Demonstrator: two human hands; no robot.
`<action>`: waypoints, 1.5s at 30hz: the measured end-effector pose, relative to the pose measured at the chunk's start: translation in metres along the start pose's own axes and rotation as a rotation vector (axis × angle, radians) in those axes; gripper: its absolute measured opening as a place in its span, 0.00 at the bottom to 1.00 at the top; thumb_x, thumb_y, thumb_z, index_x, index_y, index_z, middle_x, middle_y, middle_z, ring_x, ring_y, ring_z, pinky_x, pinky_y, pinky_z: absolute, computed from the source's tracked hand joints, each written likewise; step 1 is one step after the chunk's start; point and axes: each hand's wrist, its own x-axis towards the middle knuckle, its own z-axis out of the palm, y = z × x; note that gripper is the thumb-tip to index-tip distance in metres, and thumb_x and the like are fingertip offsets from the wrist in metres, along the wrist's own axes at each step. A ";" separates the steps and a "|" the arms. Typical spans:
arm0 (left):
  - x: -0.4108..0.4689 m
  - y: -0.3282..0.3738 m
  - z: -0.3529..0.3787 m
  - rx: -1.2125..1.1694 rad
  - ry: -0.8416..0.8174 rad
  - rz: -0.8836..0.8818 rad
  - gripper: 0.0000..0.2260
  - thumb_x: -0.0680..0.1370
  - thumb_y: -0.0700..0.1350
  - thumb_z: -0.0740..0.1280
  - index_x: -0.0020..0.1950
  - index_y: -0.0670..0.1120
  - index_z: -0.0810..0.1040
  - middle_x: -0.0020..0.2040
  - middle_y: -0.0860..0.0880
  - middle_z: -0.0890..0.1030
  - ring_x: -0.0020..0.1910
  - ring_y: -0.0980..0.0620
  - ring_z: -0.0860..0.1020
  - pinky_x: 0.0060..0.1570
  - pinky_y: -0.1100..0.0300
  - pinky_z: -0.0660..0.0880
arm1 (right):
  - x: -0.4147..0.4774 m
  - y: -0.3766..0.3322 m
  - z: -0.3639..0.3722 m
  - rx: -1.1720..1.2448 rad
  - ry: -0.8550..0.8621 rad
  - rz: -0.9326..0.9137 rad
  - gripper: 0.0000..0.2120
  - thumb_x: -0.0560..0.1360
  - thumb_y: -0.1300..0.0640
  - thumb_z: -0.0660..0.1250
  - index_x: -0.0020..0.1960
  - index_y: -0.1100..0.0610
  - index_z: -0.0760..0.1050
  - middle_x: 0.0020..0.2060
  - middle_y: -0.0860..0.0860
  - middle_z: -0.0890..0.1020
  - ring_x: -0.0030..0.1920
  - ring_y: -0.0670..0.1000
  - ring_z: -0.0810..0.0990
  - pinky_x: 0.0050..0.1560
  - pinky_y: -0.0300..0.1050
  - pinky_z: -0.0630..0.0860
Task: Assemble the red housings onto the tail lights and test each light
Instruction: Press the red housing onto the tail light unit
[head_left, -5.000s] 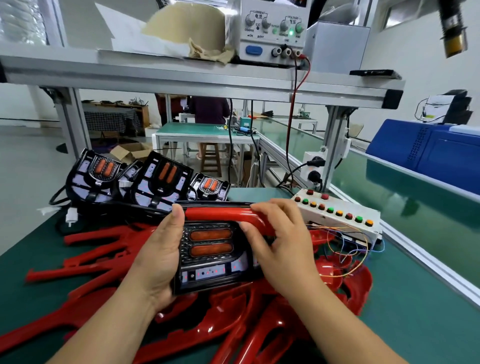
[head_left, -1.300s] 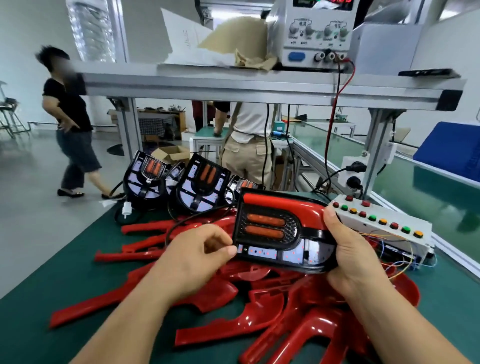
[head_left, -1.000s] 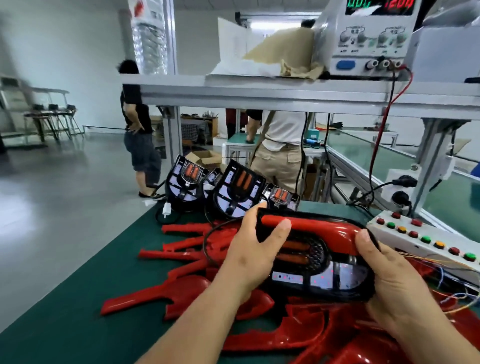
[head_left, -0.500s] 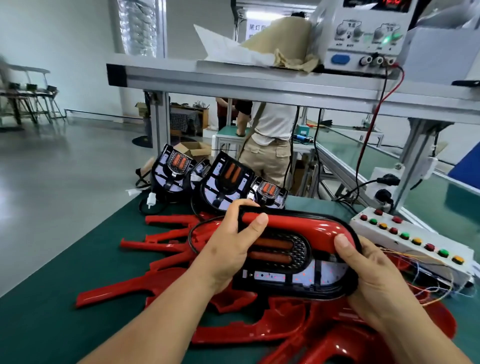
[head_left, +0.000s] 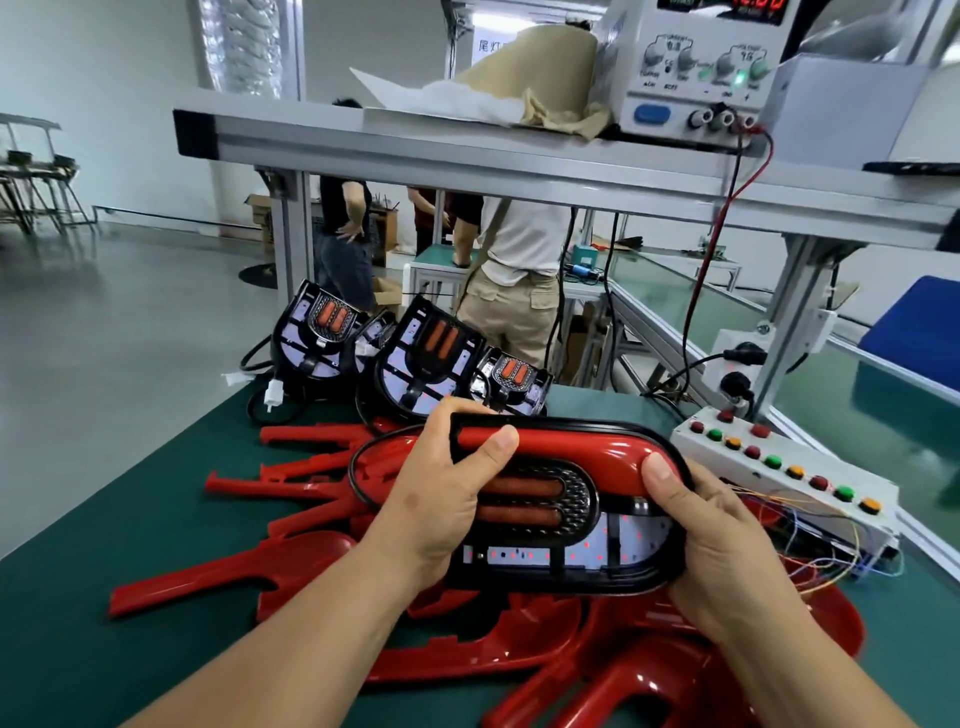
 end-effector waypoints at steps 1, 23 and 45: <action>0.000 0.000 0.000 0.000 0.002 -0.007 0.11 0.71 0.48 0.71 0.52 0.51 0.75 0.42 0.43 0.85 0.40 0.40 0.85 0.33 0.51 0.81 | 0.000 0.001 0.000 0.000 -0.006 0.002 0.18 0.69 0.56 0.70 0.55 0.65 0.79 0.48 0.64 0.84 0.44 0.60 0.85 0.42 0.52 0.83; 0.006 0.014 -0.009 0.033 -0.080 -0.098 0.23 0.71 0.57 0.67 0.65 0.56 0.75 0.66 0.47 0.77 0.67 0.46 0.74 0.68 0.44 0.69 | 0.004 0.004 -0.002 0.070 -0.035 0.063 0.13 0.74 0.53 0.66 0.48 0.60 0.85 0.45 0.60 0.86 0.45 0.58 0.86 0.43 0.50 0.81; 0.006 0.005 0.006 0.046 0.063 -0.020 0.18 0.71 0.53 0.69 0.56 0.47 0.73 0.41 0.47 0.86 0.38 0.41 0.85 0.30 0.52 0.81 | 0.001 0.005 0.001 0.016 0.000 0.004 0.15 0.70 0.53 0.71 0.51 0.63 0.82 0.48 0.63 0.84 0.45 0.59 0.85 0.42 0.49 0.81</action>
